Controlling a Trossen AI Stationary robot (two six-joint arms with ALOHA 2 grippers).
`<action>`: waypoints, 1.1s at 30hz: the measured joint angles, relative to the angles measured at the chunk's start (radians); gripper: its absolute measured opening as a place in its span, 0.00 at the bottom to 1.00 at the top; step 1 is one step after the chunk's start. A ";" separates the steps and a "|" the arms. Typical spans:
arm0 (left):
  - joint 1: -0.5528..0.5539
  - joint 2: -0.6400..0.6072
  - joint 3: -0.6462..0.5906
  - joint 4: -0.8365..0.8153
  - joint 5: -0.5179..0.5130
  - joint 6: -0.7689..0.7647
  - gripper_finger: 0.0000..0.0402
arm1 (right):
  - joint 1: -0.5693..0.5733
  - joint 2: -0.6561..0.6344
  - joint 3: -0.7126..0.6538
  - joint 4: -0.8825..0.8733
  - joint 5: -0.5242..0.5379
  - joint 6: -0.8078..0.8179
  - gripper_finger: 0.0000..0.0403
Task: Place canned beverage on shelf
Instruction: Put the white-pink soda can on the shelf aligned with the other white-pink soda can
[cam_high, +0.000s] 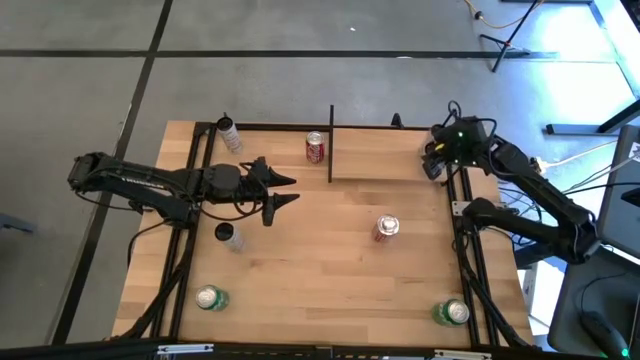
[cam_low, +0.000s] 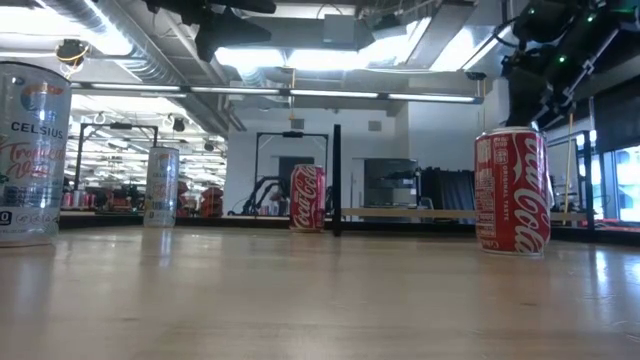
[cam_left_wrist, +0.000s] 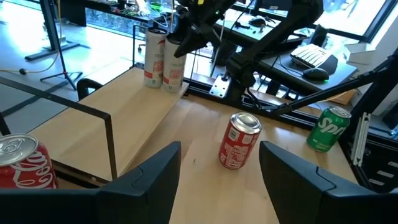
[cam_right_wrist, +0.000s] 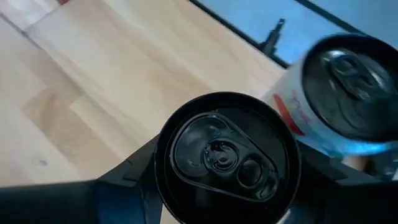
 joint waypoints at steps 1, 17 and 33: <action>0.000 0.000 0.000 0.000 0.000 0.000 0.52 | -0.017 0.000 0.000 0.005 -0.007 -0.017 0.56; -0.001 0.000 0.000 0.021 0.000 -0.003 0.52 | -0.137 0.003 0.000 -0.002 -0.119 -0.101 0.56; -0.001 0.000 0.000 0.025 0.027 -0.007 0.52 | -0.136 0.003 0.010 -0.010 -0.013 -0.115 0.79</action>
